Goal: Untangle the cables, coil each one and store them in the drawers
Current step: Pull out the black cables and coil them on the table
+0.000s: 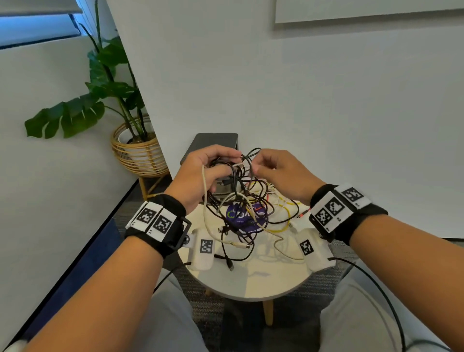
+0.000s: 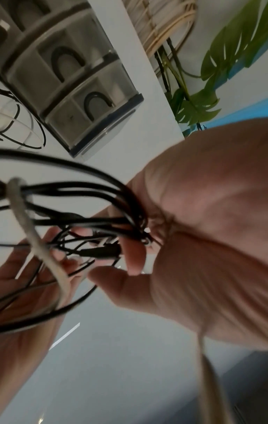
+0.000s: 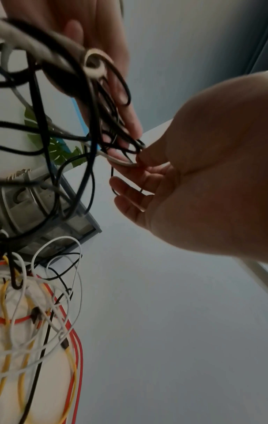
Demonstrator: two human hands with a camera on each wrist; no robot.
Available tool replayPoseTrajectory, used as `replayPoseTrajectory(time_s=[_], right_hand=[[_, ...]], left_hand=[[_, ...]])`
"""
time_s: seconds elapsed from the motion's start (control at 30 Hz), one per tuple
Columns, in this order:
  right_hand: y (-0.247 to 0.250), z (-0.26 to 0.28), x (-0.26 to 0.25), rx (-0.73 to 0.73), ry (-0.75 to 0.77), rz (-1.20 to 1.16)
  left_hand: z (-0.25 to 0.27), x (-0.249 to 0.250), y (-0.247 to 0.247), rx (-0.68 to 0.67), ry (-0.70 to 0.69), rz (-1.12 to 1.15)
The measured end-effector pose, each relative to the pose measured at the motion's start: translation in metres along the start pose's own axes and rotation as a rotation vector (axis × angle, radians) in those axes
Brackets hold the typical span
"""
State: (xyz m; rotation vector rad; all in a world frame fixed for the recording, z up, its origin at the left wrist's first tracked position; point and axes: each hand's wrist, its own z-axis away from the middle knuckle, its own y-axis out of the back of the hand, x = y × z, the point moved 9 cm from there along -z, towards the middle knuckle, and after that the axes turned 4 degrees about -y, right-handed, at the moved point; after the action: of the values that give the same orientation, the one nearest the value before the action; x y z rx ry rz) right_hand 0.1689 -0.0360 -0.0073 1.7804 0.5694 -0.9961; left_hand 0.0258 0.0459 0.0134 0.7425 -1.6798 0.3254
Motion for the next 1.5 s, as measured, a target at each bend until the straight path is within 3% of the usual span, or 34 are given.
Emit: replayPoseTrajectory(time_s=[0.23,0.53,0.6,0.73,0.83,0.97,1.07,1.13,1.27,1.33,1.5], right_hand=[[0.018,-0.001,-0.016,0.074,0.046,-0.048],[0.030,0.000,-0.001,0.086,-0.203,-0.672],[0.038,0.003,0.000,0.053,-0.203,-0.528],[0.051,0.008,-0.018,0.010,0.026,0.294],[0.064,0.004,-0.017,0.140,0.017,0.434],[0.108,-0.002,0.029,0.539,-0.336,-0.048],[0.109,0.003,0.037,0.639,-0.453,-0.573],[0.095,-0.003,0.031,0.463,-0.496,-0.797],[0.061,-0.007,0.013,-0.124,-0.536,-0.553],[0.051,-0.002,0.008,-0.245,-0.525,-0.520],[0.032,0.008,0.013,-0.361,-0.540,-0.307]], left_hand=[[0.000,-0.004,-0.004,-0.095,-0.008,-0.068],[0.003,-0.009,-0.002,-0.103,0.009,-0.023],[0.006,-0.016,0.003,-0.105,0.029,0.006],[0.009,-0.022,0.010,-0.085,0.051,-0.015],[0.010,-0.021,0.002,-0.115,0.037,-0.026],[0.006,-0.018,0.001,-0.072,0.029,-0.008],[0.002,-0.011,0.002,-0.042,-0.001,-0.010],[-0.002,-0.009,0.005,-0.006,-0.001,0.008],[-0.008,-0.010,0.015,0.069,0.017,0.054],[-0.009,-0.010,0.020,0.093,0.016,0.060],[-0.009,-0.011,0.021,0.149,0.021,0.137]])
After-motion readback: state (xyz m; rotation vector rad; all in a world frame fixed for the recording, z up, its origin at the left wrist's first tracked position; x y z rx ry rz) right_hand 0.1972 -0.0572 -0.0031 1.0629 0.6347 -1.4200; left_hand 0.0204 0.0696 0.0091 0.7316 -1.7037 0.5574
